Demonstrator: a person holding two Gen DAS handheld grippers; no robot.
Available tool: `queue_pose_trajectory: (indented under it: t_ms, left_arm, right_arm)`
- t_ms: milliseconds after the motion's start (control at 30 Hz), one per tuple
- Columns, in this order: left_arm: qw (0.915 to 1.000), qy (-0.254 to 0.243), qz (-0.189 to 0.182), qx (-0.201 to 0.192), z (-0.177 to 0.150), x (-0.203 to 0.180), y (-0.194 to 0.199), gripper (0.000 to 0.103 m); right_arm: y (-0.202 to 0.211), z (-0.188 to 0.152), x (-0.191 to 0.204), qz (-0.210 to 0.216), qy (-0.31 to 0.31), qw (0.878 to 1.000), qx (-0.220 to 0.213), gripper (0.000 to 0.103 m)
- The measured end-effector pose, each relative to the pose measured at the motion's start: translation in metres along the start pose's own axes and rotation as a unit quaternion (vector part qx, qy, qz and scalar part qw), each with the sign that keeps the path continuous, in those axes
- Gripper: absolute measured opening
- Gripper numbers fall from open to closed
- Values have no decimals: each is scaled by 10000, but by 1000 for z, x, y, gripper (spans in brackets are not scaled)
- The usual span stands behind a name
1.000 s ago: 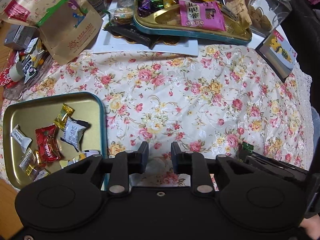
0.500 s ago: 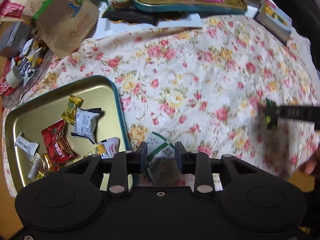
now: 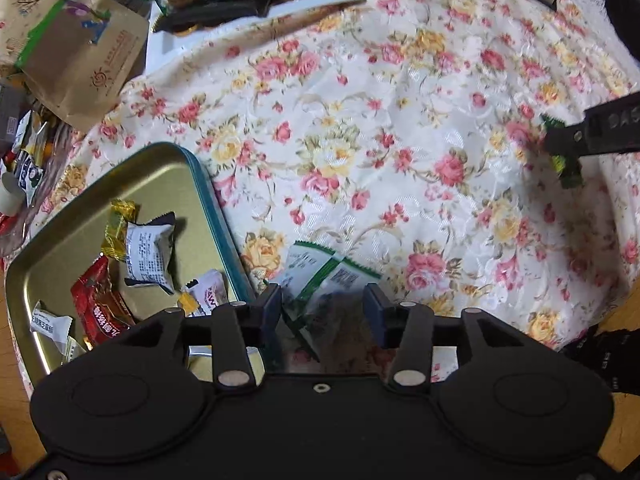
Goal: Organize snacks
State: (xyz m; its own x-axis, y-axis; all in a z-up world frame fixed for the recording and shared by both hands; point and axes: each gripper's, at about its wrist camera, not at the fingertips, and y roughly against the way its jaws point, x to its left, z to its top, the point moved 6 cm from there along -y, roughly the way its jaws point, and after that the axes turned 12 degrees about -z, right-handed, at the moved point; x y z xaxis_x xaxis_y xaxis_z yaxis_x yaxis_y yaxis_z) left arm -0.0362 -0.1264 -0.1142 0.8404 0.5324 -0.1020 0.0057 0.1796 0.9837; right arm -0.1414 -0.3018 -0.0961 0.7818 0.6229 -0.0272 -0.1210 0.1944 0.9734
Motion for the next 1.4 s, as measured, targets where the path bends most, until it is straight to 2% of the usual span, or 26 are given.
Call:
queue_pose_trajectory:
  t_ms: [133, 233, 333, 467, 633, 900, 1233, 1267, 1300, 1333, 1400]
  left_arm:
    - [9998, 99, 64, 149, -1, 1, -15, 54]
    - [9999, 139, 30, 60, 3, -3, -18, 55]
    - [9996, 86, -261, -96, 11, -14, -15, 47]
    - [9976, 210, -639, -177, 25, -30, -16, 45]
    - [9989, 73, -394, -261, 42, -48, -20, 45]
    - [9991, 97, -294, -302, 52, -55, -26, 58]
    - [9992, 288, -160, -240, 61, -56, -34, 58]
    - [9991, 332, -205, -162, 60, -54, -36, 54]
    - [9982, 414, -409, -126, 60, -53, -39, 48]
    - [9972, 495, -541, -124, 60, -51, -39, 46]
    - [9969, 585, -522, -80, 61, -47, -39, 28]
  right_arm:
    - [3, 2, -1, 39, -28, 10000, -29, 20]
    - [4, 3, -1, 69, -32, 10000, -48, 20]
    - [4, 3, -4, 51, -71, 10000, -45, 20]
    - [-3, 4, -12, -51, -155, 9999, 2, 20]
    - [-19, 2, -24, -249, -203, 9994, 133, 20]
    - [-36, 1, -31, -394, -323, 9984, 226, 23]
    - [-35, -4, -24, -539, -128, 9984, 93, 25]
    - [-35, -5, -22, -566, -95, 9983, 73, 25]
    - [-35, -5, -21, -593, -53, 9982, 52, 25]
    - [-35, -6, -19, -626, 14, 9980, 33, 25]
    - [-34, -7, -17, -679, 118, 9976, 6, 22]
